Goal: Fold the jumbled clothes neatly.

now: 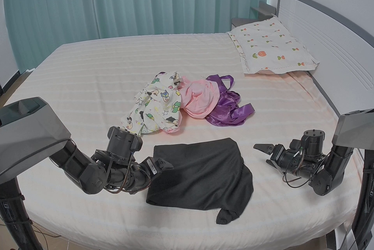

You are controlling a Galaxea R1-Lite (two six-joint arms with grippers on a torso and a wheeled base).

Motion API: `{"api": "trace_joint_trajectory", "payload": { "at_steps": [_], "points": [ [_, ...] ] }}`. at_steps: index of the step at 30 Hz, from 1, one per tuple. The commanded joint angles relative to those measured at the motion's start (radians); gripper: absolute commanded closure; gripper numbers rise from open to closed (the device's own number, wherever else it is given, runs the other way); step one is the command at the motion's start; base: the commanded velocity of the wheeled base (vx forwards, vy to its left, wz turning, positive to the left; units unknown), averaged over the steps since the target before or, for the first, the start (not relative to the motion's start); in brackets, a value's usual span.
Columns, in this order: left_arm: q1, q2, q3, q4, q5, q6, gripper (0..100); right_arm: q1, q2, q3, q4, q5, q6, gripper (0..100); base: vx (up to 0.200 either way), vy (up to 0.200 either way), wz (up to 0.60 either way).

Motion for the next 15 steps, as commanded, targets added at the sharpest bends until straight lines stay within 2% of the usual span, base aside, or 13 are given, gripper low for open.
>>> {"api": "trace_joint_trajectory", "payload": {
  "at_steps": [1,10,15],
  "points": [
    [0.027,0.049,-0.027,0.001,-0.002,0.017,0,0.000,0.003,0.000,0.000,0.000,0.000,0,0.000,0.000,0.00],
    [0.070,0.052,-0.028,-0.004,0.001,0.109,0,0.002,0.013,-0.001,0.000,0.000,0.000,0,0.000,0.000,0.00],
    [0.058,0.075,-0.051,-0.005,0.004,0.141,0,0.003,0.019,0.000,0.000,0.000,0.000,0,0.000,0.000,0.00]
  ]
}}
